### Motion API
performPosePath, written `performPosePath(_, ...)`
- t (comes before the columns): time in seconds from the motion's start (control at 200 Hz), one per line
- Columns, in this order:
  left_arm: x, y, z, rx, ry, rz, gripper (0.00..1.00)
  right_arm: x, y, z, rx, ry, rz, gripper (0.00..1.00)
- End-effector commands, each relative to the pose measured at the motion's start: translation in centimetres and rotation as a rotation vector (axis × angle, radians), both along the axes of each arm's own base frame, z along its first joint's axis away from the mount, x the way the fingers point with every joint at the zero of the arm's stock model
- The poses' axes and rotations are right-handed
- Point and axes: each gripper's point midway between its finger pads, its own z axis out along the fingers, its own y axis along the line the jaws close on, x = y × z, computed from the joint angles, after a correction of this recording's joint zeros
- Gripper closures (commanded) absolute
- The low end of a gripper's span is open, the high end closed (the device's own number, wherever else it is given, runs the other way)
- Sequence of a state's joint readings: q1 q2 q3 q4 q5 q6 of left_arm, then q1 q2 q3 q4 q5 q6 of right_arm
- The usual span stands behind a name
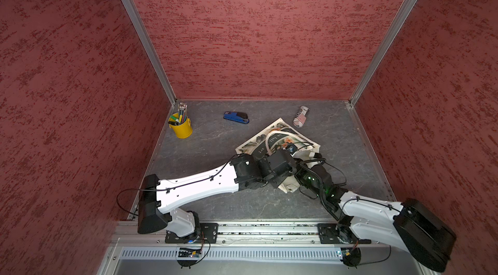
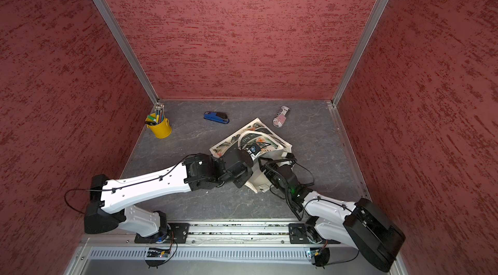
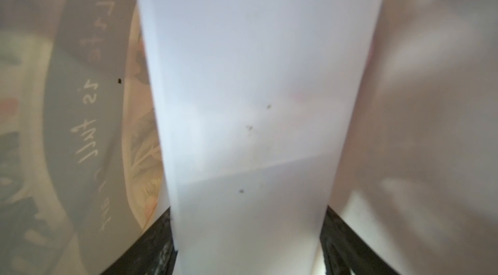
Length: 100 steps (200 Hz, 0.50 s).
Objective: Take out the pencil case from the canvas bag
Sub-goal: Pick up the pencil case from the canvas bag.
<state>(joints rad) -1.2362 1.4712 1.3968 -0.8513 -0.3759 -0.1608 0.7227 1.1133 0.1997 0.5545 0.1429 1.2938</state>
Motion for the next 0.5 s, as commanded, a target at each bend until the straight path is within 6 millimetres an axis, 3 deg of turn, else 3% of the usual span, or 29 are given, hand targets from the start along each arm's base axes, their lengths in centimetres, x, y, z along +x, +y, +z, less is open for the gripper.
performPosePath(0.0,0.3,-2.0,2.5,-0.107,-0.045,-0.012,1.0,0.6,-0.5,1.0,0.01,-0.034,-0.042,0.25)
performPosePath(0.336,0.4,-1.5,2.9,-0.113,-0.059,-0.001,1.0,0.7,-0.4,1.6,-0.01,-0.062,-0.025,0.33)
performPosePath(0.496,0.5,-1.8,4.1,-0.159,-0.075,0.0,1.0,0.3,-0.7,2.1,-0.015,-0.065,-0.02,0.33)
